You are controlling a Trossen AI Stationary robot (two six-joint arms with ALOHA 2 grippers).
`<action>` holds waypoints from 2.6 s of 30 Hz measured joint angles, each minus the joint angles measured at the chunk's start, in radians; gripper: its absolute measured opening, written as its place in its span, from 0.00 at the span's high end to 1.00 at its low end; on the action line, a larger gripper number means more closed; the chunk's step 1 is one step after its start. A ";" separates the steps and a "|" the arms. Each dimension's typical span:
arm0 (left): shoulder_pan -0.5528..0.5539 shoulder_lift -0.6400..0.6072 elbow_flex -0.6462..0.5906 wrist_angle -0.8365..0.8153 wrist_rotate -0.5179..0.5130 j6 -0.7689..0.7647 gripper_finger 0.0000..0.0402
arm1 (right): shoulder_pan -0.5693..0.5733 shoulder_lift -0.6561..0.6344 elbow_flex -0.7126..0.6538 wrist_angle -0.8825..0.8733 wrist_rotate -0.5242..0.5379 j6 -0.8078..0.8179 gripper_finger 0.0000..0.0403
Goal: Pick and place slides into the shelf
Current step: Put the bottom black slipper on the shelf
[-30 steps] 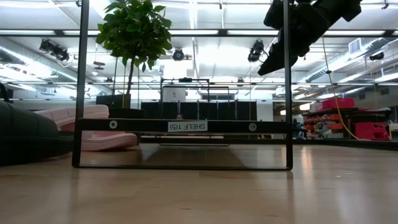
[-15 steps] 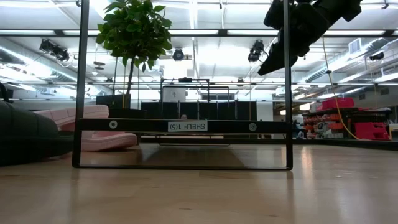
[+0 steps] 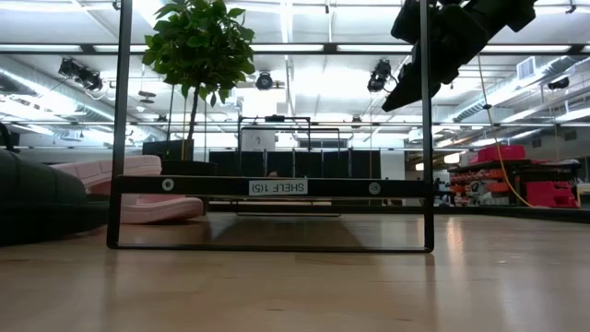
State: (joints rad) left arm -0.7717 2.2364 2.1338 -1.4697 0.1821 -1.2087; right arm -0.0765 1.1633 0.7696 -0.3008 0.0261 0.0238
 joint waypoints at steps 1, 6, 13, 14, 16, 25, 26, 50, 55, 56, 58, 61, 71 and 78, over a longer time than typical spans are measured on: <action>-0.006 0.000 0.000 0.021 -0.005 -0.016 0.90 | 0.000 0.000 0.000 0.001 0.000 0.000 0.57; -0.041 -0.001 0.028 0.139 -0.091 -0.080 0.94 | 0.000 0.000 0.001 0.003 0.030 0.006 0.57; -0.097 -0.001 0.068 0.160 -0.190 -0.199 0.99 | 0.000 0.000 0.002 0.002 0.052 0.061 0.57; -0.104 -0.001 0.072 0.164 -0.202 -0.217 0.99 | 0.000 0.000 0.001 0.000 0.052 0.073 0.57; -0.117 -0.002 0.073 0.177 -0.232 -0.247 0.99 | 0.007 0.000 0.002 -0.005 0.052 0.095 0.57; -0.137 -0.001 0.073 -0.076 -0.282 -0.332 0.99 | 0.056 0.000 0.002 -0.021 0.052 0.163 0.57; -0.137 -0.001 0.073 -0.098 -0.276 -0.347 0.99 | 0.062 0.000 0.002 -0.024 0.052 0.167 0.57; -0.078 -0.001 0.067 -0.018 -0.027 -0.325 0.86 | 0.140 0.000 0.002 -0.028 0.053 0.183 0.57; -0.078 -0.001 0.067 0.022 -0.027 -0.327 0.73 | 0.140 0.000 0.002 -0.028 0.053 0.183 0.57; -0.078 -0.001 0.067 0.018 -0.027 -0.328 0.69 | 0.140 0.000 0.002 -0.028 0.052 0.183 0.57; -0.078 -0.001 0.067 0.007 -0.027 -0.328 0.63 | 0.140 0.000 0.002 -0.028 0.053 0.183 0.57; -0.075 -0.001 0.067 -0.027 -0.027 -0.333 0.55 | 0.140 0.000 0.001 -0.028 0.053 0.183 0.57; -0.066 -0.001 0.067 -0.101 -0.041 -0.350 0.50 | 0.140 0.000 0.002 -0.028 0.052 0.183 0.57; -0.055 0.002 0.067 -0.101 -0.109 -0.297 0.48 | 0.140 0.000 0.002 -0.028 0.052 0.185 0.57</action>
State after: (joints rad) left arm -0.8262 2.2385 2.2009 -1.5711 0.0727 -1.5062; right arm 0.0639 1.1637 0.7712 -0.3290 0.0784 0.2092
